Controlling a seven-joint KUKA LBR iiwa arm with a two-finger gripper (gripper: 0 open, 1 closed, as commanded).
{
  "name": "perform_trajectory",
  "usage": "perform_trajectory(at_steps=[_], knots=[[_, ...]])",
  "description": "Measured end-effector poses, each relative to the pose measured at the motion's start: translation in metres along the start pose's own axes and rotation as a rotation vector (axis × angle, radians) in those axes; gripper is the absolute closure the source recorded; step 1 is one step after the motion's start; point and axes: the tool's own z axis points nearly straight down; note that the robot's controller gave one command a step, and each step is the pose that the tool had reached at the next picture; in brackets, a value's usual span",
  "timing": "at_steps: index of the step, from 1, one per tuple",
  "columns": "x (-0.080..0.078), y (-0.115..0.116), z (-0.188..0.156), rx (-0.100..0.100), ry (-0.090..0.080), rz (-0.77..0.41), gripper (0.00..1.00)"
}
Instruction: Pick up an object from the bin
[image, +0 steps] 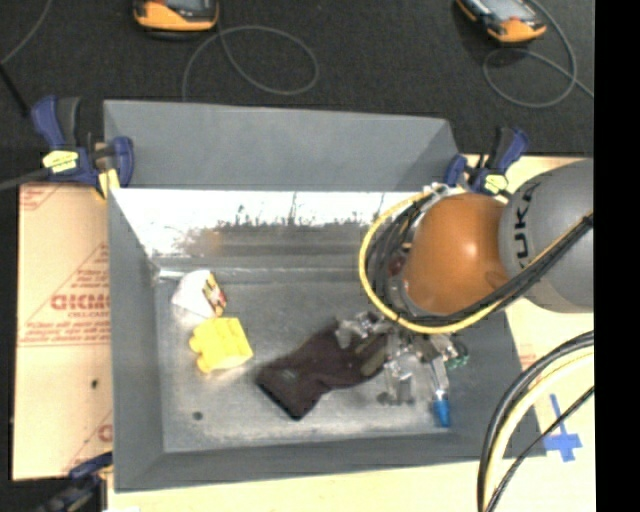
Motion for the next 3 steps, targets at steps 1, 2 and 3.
perform_trajectory(at_steps=[1,2,3], knots=[[-0.054,0.033,0.041,0.0,0.003,-0.398,1.0],[-0.054,0.033,0.041,0.0,0.003,-0.397,1.0],[-0.048,0.035,-0.083,0.001,0.0,-0.398,1.0]])
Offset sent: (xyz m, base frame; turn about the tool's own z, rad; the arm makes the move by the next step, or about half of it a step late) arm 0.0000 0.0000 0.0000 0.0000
